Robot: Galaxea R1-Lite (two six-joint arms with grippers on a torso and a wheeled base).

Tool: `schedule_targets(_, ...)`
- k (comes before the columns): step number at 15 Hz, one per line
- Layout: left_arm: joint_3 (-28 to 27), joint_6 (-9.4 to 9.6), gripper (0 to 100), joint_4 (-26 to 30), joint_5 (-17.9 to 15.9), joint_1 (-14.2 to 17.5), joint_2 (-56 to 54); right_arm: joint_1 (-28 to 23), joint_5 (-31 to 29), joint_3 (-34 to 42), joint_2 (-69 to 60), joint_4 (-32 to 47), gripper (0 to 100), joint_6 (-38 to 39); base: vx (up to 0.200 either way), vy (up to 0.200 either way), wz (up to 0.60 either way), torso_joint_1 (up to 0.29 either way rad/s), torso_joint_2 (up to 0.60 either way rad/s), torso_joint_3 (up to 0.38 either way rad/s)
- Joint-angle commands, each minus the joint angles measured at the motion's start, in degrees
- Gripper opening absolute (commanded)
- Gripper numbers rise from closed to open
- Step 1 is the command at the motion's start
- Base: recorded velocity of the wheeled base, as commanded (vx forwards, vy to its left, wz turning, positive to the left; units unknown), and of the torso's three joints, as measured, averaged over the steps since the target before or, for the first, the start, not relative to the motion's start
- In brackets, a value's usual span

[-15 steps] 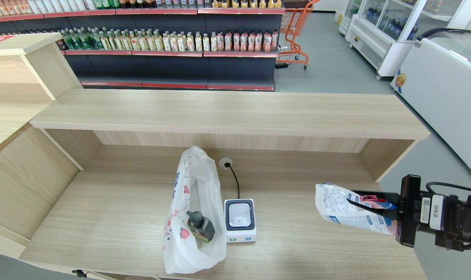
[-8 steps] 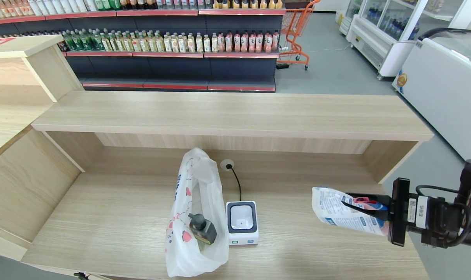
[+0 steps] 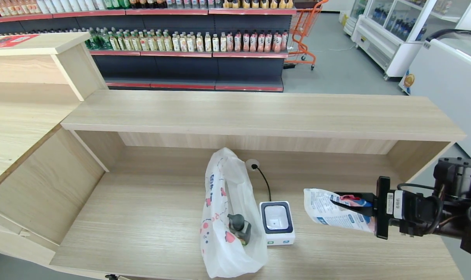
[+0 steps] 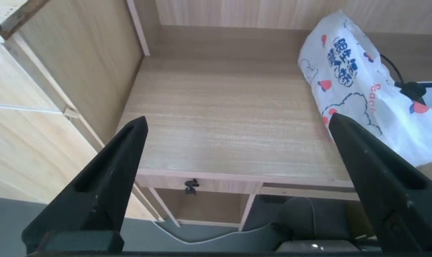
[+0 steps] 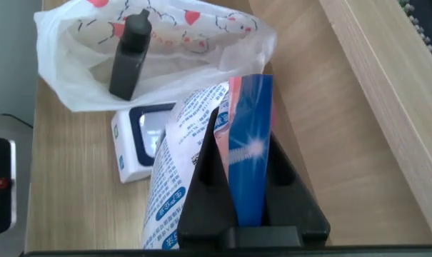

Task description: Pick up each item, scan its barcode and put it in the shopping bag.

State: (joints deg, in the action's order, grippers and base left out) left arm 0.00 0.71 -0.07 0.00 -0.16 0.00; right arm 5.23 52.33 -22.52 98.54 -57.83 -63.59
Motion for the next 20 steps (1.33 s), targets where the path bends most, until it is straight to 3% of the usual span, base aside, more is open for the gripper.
schedule_targets(1,0.0,0.0,100,-0.01,0.0,-0.02,0.0,1.1,0.58,-2.88,6.58,-2.81,0,-0.05,0.0,0.0,0.0,0.0,0.0,0.0)
schedule_targets(6,0.0,0.0,100,-0.01,0.0,-0.02,0.09,2.59,3.39,-4.73,17.57,-12.3,0,0.13,0.0,0.0,0.0,0.0,0.0,0.0)
schedule_targets(17,0.0,0.0,100,-0.01,0.0,-0.02,0.0,10.85,4.27,-18.62,29.17,-14.68,0,-0.13,0.0,0.0,0.0,0.0,0.0,0.0)
schedule_targets(20,0.0,0.0,100,-0.01,0.0,-0.02,0.0,11.12,4.27,-20.46,31.1,-14.15,0,-2.07,0.0,0.0,0.0,0.0,0.0,0.0)
